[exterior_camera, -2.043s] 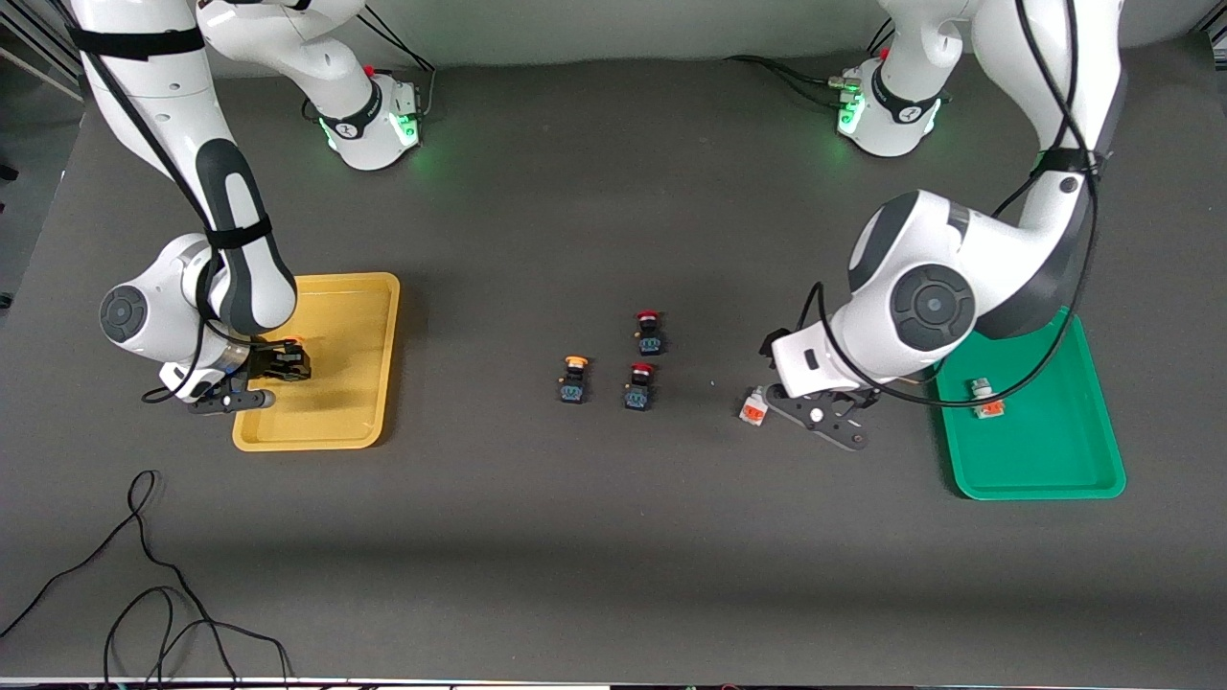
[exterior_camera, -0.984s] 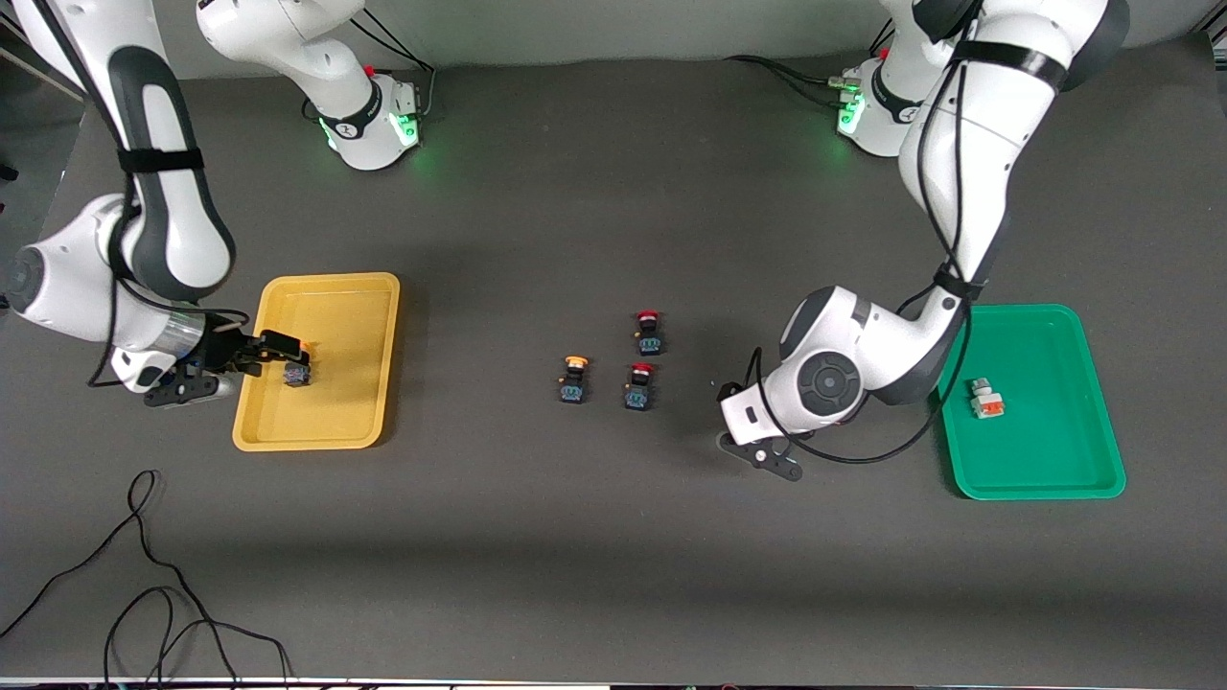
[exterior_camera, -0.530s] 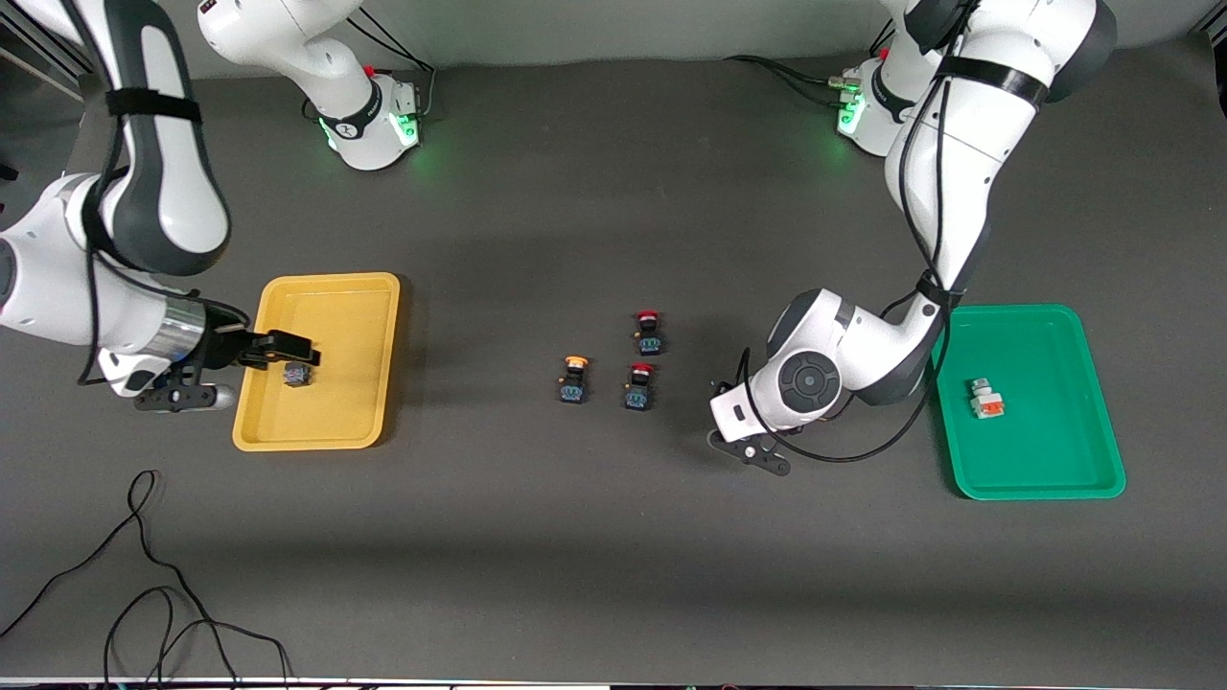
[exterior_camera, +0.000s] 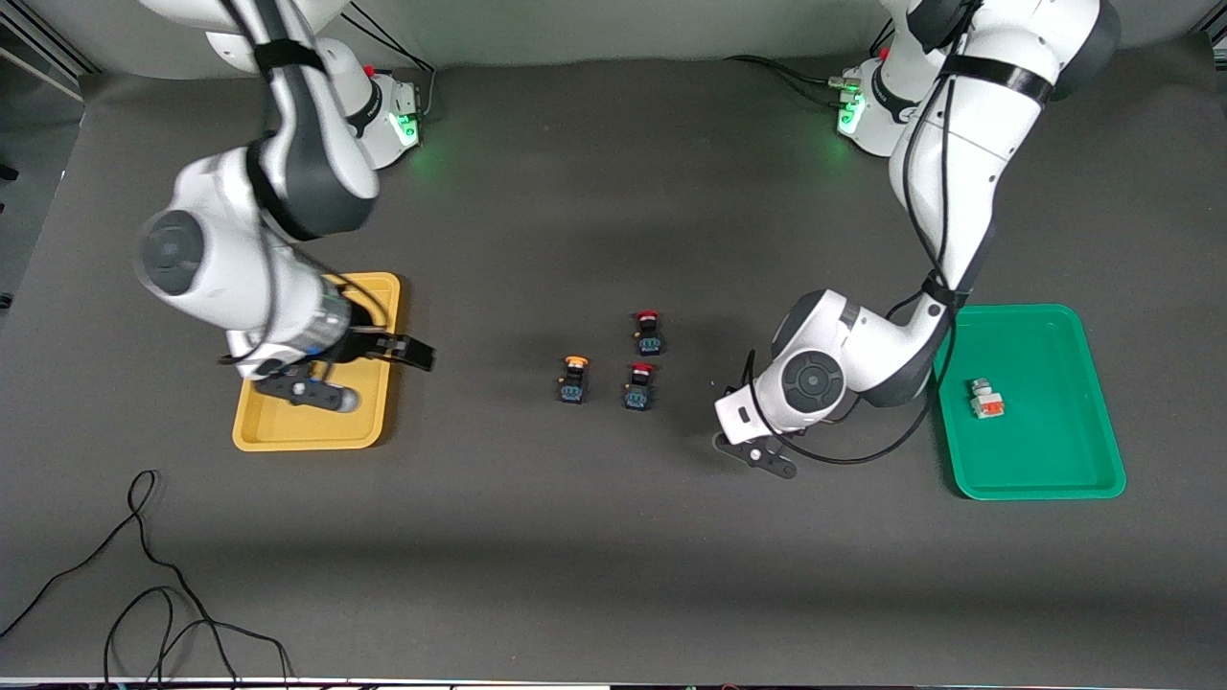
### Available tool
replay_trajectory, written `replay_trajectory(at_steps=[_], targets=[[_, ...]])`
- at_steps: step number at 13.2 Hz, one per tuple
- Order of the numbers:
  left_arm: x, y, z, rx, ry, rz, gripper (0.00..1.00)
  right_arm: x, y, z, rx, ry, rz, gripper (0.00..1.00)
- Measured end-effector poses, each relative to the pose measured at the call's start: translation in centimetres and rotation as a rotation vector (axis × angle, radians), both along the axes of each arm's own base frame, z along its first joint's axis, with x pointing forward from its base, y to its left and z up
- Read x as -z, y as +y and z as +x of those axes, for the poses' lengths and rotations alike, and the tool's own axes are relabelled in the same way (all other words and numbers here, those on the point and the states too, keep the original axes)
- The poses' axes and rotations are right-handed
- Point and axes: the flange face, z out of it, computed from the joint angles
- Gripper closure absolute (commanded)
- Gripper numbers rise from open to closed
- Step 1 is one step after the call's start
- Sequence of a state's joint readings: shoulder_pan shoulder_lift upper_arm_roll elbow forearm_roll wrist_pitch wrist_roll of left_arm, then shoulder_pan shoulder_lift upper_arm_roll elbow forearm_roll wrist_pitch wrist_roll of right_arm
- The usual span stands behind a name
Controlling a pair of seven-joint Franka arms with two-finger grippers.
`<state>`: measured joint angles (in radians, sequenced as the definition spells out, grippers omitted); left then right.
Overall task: Place green and yellow buttons in trays
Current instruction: 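Carry the white button toward the green tray while the right gripper reaches another blue button, then release the white button in the green tray while the right gripper lifts the blue button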
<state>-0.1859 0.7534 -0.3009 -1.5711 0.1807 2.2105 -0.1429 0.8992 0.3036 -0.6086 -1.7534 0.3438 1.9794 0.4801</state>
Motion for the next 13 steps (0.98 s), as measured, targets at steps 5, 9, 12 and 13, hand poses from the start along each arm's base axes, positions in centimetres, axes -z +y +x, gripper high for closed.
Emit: replay_trajectory(at_steps=[5,9,12,13], targets=[[-18.2,2.8,-0.9,-0.168,-0.035,0.1,0.78,5.2,11.5,0.5,0.07,0.015,-0.042,0.0],[-26.2,7.8,-2.6,-0.299,-0.027,0.168,0.81,11.9,16.0,0.5,0.036,0.034,-0.078,0.0],[-26.8,19.4,-0.7,-0.342,0.036,0.185,0.82,17.0,17.5,0.2,0.018,0.016,-0.108,0.0],[-26.7,24.1,-0.3,-0.345,0.058,0.18,0.82,18.8,17.8,-0.1,0.011,0.016,-0.118,0.0]])
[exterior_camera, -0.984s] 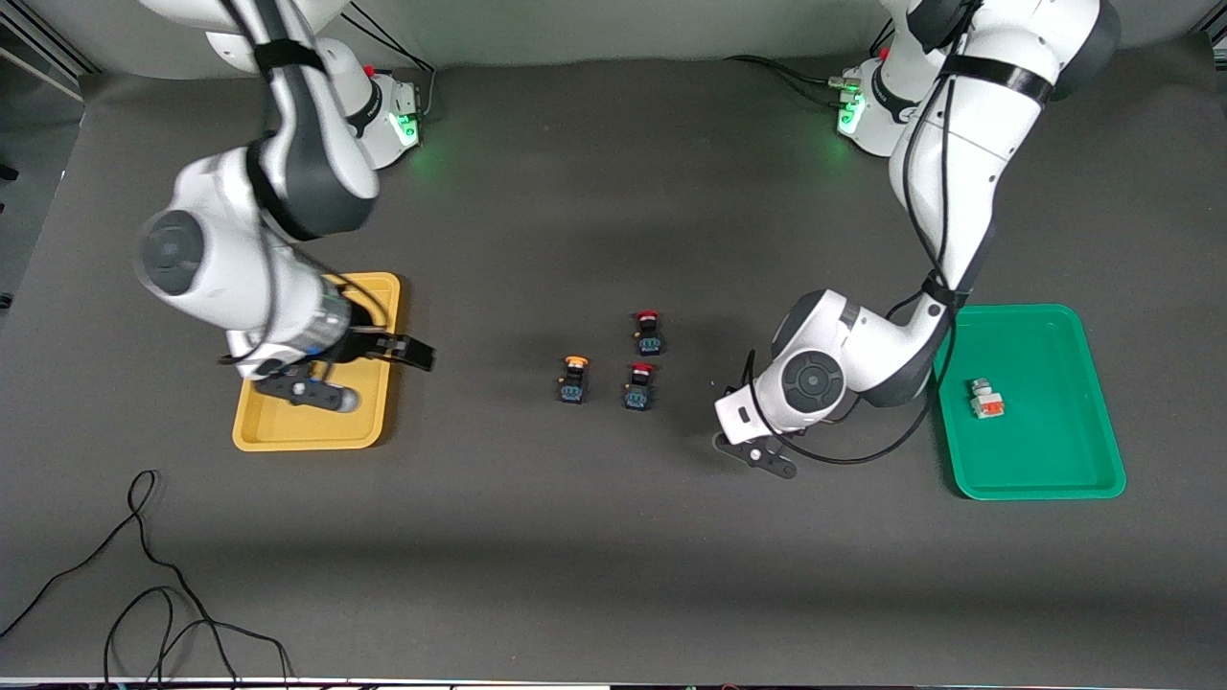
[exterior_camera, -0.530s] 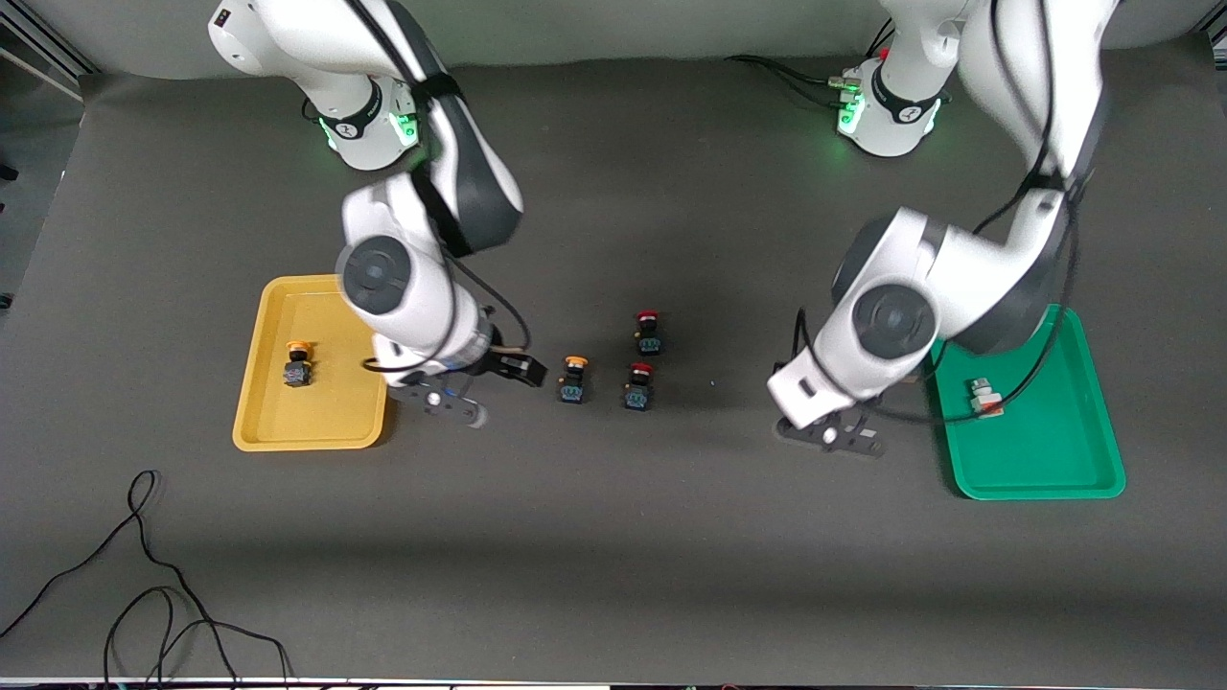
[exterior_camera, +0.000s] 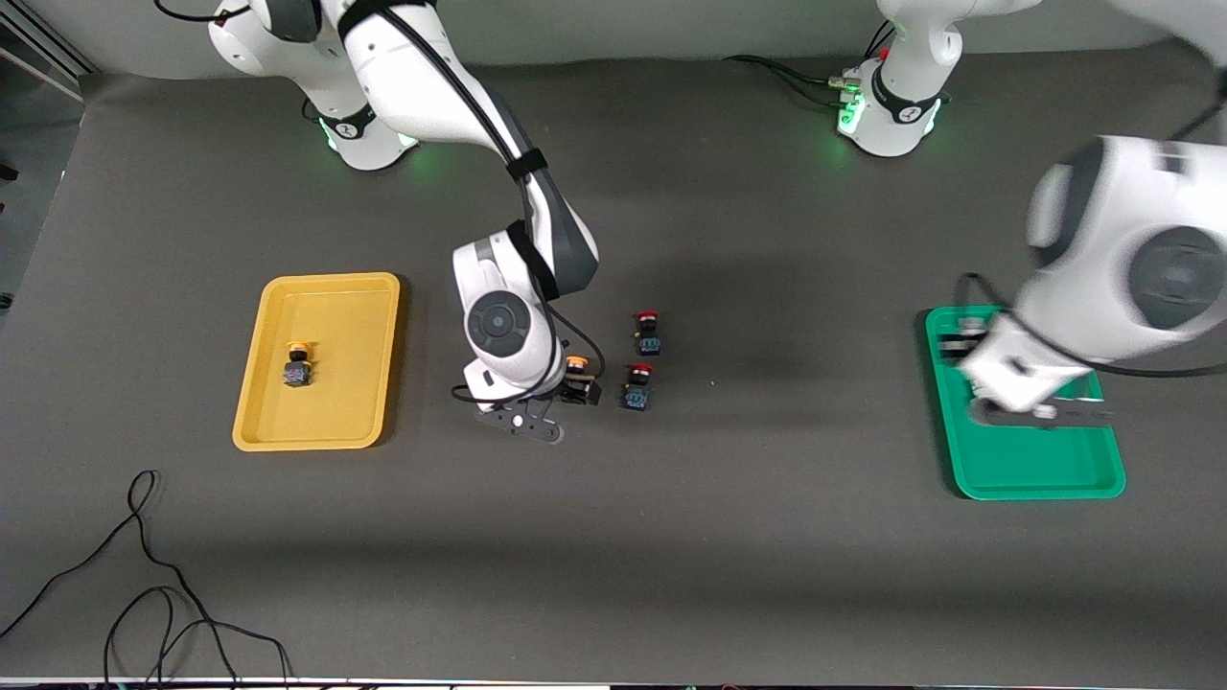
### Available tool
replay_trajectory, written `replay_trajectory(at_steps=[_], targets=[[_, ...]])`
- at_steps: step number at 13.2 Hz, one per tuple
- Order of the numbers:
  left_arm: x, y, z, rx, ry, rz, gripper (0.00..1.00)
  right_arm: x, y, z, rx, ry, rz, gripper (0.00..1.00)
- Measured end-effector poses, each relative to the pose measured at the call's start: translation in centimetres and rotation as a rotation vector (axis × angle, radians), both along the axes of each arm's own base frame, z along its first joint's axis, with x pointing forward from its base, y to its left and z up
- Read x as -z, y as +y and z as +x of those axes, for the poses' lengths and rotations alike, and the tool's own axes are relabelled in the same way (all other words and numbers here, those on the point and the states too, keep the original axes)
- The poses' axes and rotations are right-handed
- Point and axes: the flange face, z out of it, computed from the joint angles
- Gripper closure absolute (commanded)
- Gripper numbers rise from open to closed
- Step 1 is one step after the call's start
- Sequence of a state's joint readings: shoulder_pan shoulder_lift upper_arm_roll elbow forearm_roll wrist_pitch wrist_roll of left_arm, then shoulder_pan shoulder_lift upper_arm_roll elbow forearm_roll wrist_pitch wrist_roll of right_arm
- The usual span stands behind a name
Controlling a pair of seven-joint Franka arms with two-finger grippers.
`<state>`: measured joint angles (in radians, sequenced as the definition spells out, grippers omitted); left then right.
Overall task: Place green and yellow buttons in trays
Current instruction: 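Release the white button in the green tray while the right gripper lifts the blue button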
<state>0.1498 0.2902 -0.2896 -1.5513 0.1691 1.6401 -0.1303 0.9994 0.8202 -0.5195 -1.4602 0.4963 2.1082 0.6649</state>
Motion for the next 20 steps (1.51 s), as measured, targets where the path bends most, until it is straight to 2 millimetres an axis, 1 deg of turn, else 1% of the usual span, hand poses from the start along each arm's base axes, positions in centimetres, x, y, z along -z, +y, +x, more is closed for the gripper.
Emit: replay_trajectory(at_steps=[2,3,4,5,6,7,8,9,10,12,13,14,15,16,17,18,19,20], targets=[[0.1,8.9,0.1,-0.006,0.017,-0.024,0.82,2.9,0.6,-0.7,-0.014,0.013,-0.019,0.0],[0.3,12.9,-0.3,-0.009,0.026,-0.036,0.82,3.7,0.7,-0.8,-0.017,0.016,-0.027,0.0],[0.5,16.2,-0.9,-0.015,0.034,-0.047,0.82,4.2,0.8,-1.0,-0.021,0.018,-0.031,0.01],[1.0,18.8,-1.5,-0.025,0.044,-0.056,0.82,4.6,1.1,-1.3,-0.027,0.023,-0.033,0.02],[1.7,20.6,-2.0,-0.035,0.056,-0.064,0.82,4.9,1.5,-1.6,-0.034,0.026,-0.036,0.06],[2.9,21.6,-2.2,-0.043,0.068,-0.07,0.82,5.1,1.9,-2.0,-0.042,0.027,-0.038,0.11],[4.7,22.2,-1.9,-0.045,0.066,-0.072,0.82,5.3,2.2,-2.3,-0.047,0.026,-0.04,0.28],[7.3,22.7,-1.6,-0.043,0.051,-0.075,0.82,5.4,2.3,-2.4,-0.049,0.026,-0.041,0.63],[10.2,23.3,-1.3,-0.042,0.038,-0.082,0.82,5.5,2.3,-2.5,-0.049,0.026,-0.041,1.0],[16.2,24.8,-1.2,-0.046,0.029,-0.097,0.82,5.4,2.3,-2.4,-0.049,0.022,-0.04,1.0],[18.8,25.4,-1.1,-0.044,0.029,-0.1,0.82,5.4,2.2,-2.3,-0.048,0.021,-0.04,1.0],[21.1,25.8,-1.0,-0.045,0.025,-0.109,0.81,5.1,2.1,-2.2,-0.046,0.017,-0.038,1.0],[22.9,26.0,-0.9,-0.046,0.019,-0.118,0.81,4.6,2.0,-1.9,-0.043,0.011,-0.034,1.0],[24.2,26.1,-0.8,-0.046,0.014,-0.125,0.8,3.8,1.8,-1.6,-0.037,0.01,-0.031,1.0],[25.1,26.1,-0.8,-0.047,0.01,-0.131,0.8,2.6,1.3,-1.2,-0.028,0.017,-0.028,1.0],[25.8,26.1,-0.8,-0.047,0.01,-0.136,0.76,0.7,0.3,-0.6,-0.018,0.032,-0.024,1.0],[26.3,26.1,-0.9,-0.048,0.015,-0.14,0.72,-1.6,-1.0,0.1,-0.016,0.057,-0.015,1.0],[26.7,26.1,-0.9,-0.048,0.018,-0.143,0.5,-4.3,-2.6,0.7,-0.017,0.081,0.0,1.0]])
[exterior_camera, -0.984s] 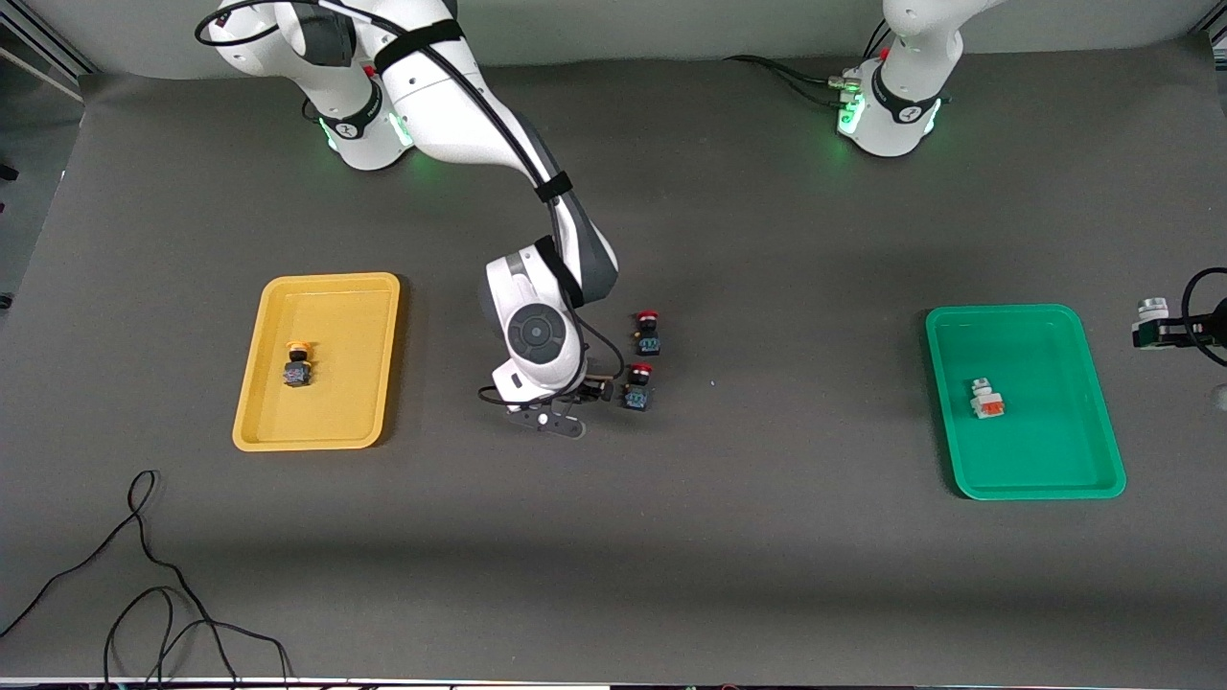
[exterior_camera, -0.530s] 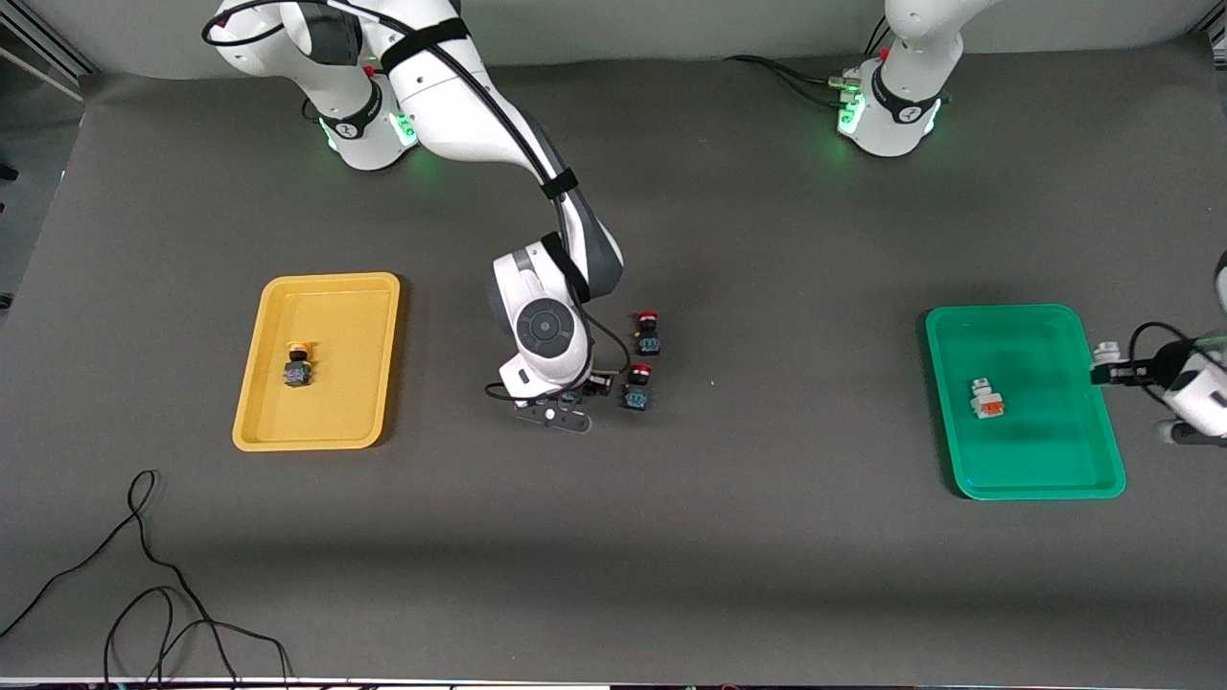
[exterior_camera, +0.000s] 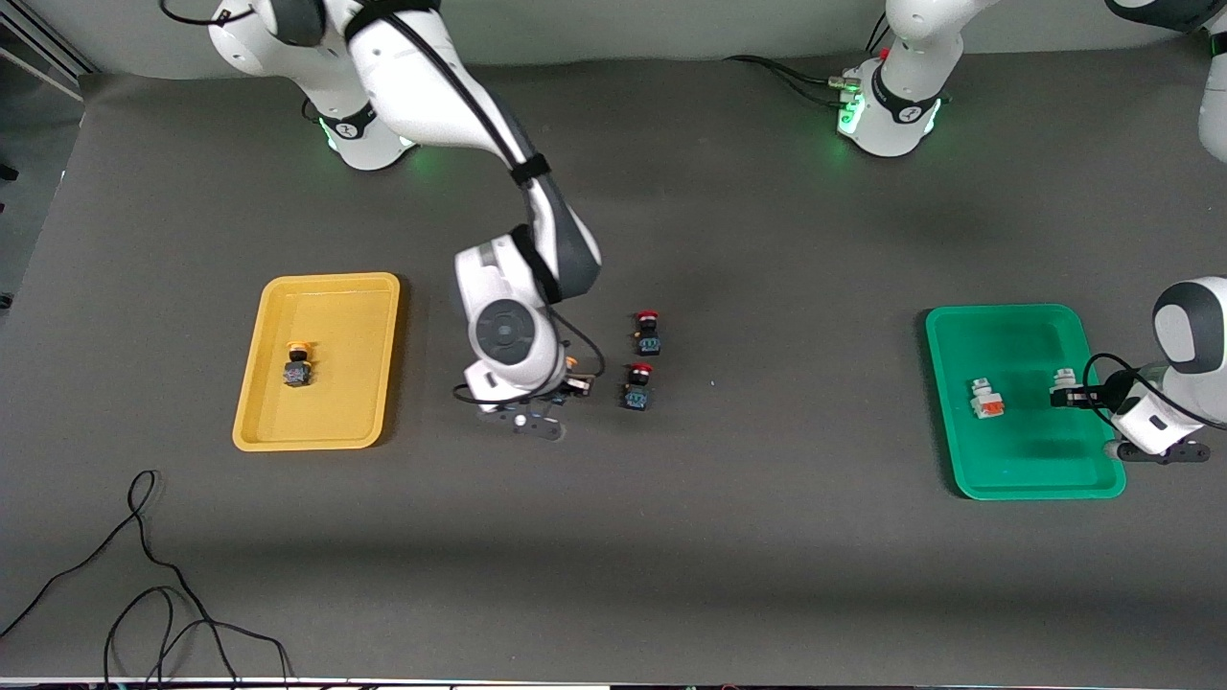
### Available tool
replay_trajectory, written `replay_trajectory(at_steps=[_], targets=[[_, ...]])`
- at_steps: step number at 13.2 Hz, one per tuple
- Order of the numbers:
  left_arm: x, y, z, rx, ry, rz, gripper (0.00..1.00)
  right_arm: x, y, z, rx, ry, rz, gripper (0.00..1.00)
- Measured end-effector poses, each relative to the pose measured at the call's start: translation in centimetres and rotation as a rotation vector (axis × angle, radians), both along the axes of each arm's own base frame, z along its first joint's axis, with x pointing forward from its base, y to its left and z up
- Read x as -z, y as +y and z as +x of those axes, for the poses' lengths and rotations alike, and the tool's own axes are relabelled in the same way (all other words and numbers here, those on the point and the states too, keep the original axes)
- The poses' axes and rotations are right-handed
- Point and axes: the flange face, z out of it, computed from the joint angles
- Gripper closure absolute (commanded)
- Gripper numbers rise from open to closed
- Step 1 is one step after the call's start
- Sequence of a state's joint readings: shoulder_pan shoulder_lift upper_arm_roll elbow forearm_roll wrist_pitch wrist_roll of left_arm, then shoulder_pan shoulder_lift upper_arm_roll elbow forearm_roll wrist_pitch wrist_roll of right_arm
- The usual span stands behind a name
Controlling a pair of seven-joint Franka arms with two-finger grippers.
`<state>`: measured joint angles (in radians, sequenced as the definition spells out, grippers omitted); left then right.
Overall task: Place green and yellow buttons in trays
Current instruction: 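Release the white button in the green tray while the right gripper lifts the blue button, then lower the blue button into the yellow tray and open the right gripper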
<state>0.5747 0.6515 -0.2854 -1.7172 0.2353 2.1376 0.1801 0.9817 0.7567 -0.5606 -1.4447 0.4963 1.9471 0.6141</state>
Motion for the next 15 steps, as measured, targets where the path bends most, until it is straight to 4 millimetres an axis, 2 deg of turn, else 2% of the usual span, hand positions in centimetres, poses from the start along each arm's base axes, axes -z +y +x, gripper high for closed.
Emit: replay_trajectory(at_steps=[1,2,4,6,7,8,9,11,13,14,15], targets=[[0.3,-0.1,0.0,0.0,0.001,-0.002,0.19,-3.1,-1.9,0.6,0.005,0.02,0.013,1.0],[0.5,-0.1,0.0,0.001,0.002,-0.004,0.01,-6.3,-4.3,1.2,0.008,0.032,0.027,1.0],[0.4,-0.2,0.0,0.002,0.002,-0.005,0.01,-11.9,-9.3,2.0,-0.009,0.05,0.052,1.0],[-0.2,-0.4,0.3,0.006,0.0,-0.005,0.01,-16.1,-15.0,2.5,-0.064,0.066,0.076,1.0],[-1.4,-0.6,0.7,0.011,0.004,-0.004,0.01,-17.5,-18.1,2.6,-0.108,0.075,0.086,1.0],[-3.6,-0.9,1.1,0.017,0.012,0.001,0.01,-18.4,-21.1,2.8,-0.157,0.081,0.094,1.0],[-6.9,-1.4,1.5,0.026,0.016,0.012,0.01,-18.9,-23.8,2.9,-0.207,0.082,0.1,1.0],[-16.2,-3.6,1.5,0.055,0.016,0.049,0.01,-18.5,-28.3,3.0,-0.299,0.092,0.103,1.0],[-26.4,-6.9,0.0,0.086,0.008,0.1,0.01,-16.6,-31.8,3.2,-0.347,0.106,0.102,1.0],[-30.8,-8.8,-1.4,0.098,0.008,0.124,0.01,-15.0,-33.2,3.3,-0.371,0.1,0.1,1.0],[-34.3,-10.4,-2.8,0.109,0.004,0.147,0.01,-13.3,-34.4,3.3,-0.392,0.091,0.093,1.0]])
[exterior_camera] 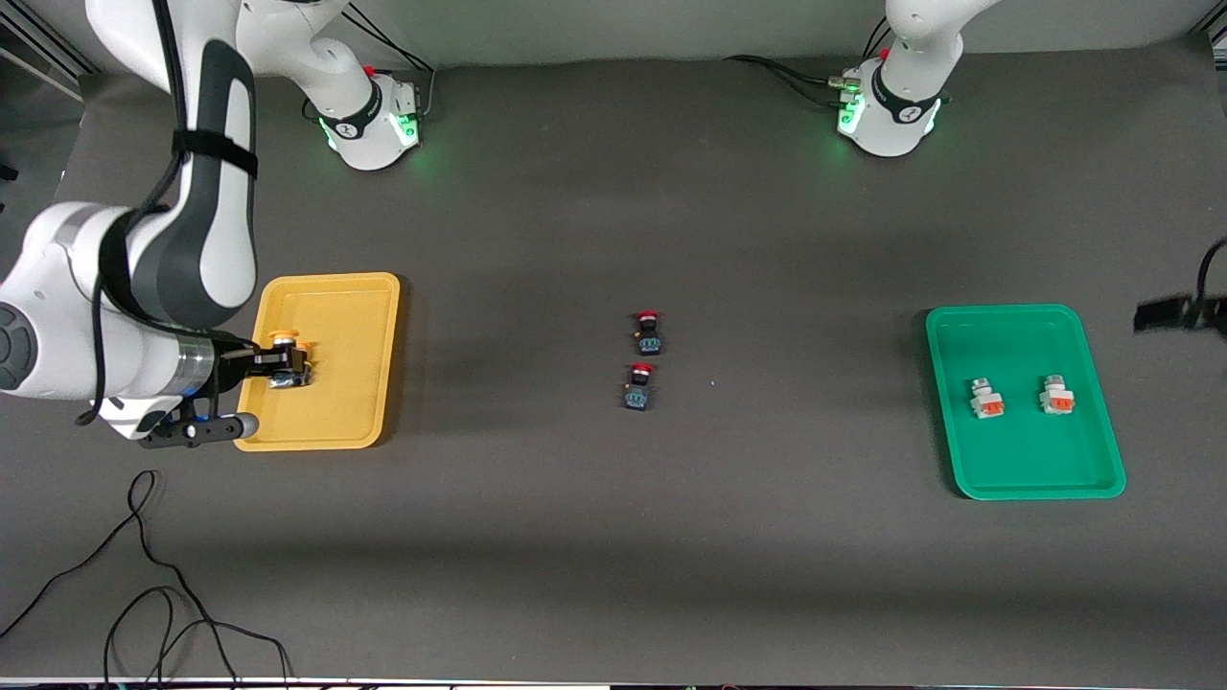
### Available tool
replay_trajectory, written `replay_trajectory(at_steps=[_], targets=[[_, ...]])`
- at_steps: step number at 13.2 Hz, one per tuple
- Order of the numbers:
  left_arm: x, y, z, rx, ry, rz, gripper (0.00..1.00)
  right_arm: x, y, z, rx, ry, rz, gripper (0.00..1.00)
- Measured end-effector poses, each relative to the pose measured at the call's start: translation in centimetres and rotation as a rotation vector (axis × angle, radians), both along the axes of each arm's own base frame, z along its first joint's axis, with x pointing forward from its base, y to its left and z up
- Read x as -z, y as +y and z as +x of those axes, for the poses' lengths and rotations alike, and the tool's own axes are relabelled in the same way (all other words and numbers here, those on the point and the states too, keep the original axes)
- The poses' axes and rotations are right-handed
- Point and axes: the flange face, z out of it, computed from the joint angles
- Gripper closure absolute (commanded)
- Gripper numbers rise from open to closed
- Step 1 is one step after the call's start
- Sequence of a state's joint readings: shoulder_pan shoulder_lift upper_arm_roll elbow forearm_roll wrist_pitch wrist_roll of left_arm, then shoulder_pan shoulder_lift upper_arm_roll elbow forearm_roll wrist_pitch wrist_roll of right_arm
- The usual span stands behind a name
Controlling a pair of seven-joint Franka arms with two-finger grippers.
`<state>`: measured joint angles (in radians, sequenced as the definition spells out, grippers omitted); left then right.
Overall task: Place green and yellow buttons in trays
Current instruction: 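Lower the blue button into the yellow tray and open the right gripper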
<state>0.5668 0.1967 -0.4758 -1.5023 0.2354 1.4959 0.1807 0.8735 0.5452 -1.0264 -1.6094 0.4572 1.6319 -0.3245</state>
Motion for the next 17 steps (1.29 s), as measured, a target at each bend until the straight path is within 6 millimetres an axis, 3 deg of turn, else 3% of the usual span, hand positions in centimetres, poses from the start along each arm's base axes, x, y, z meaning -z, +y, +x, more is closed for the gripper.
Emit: replay_trajectory(at_steps=[2,4,8,13,16,17], targets=[[-4.8,-2.8,-2.0,0.023,-0.036,0.037,0.01,3.7,-1.9,-0.6,-0.023,-0.016,-0.016,1.0],[-6.9,-4.6,-3.2,0.035,-0.059,0.037,0.01,7.3,-3.5,-1.4,-0.024,-0.051,-0.043,1.0],[-6.7,-7.1,-3.1,0.068,-0.054,0.019,0.01,13.9,-3.5,-4.2,0.012,-0.073,-0.034,1.0],[-6.5,-11.3,-2.9,0.087,-0.056,0.03,0.01,18.3,-1.6,-5.7,0.016,-0.071,-0.035,1.0],[-6.5,-10.9,-2.9,0.074,-0.056,0.021,0.01,20.4,-1.1,-6.0,0.025,-0.054,-0.045,0.99],[-6.4,-10.8,-2.9,0.069,-0.056,0.006,0.01,20.8,-1.0,-6.1,0.027,-0.049,-0.049,0.53]])
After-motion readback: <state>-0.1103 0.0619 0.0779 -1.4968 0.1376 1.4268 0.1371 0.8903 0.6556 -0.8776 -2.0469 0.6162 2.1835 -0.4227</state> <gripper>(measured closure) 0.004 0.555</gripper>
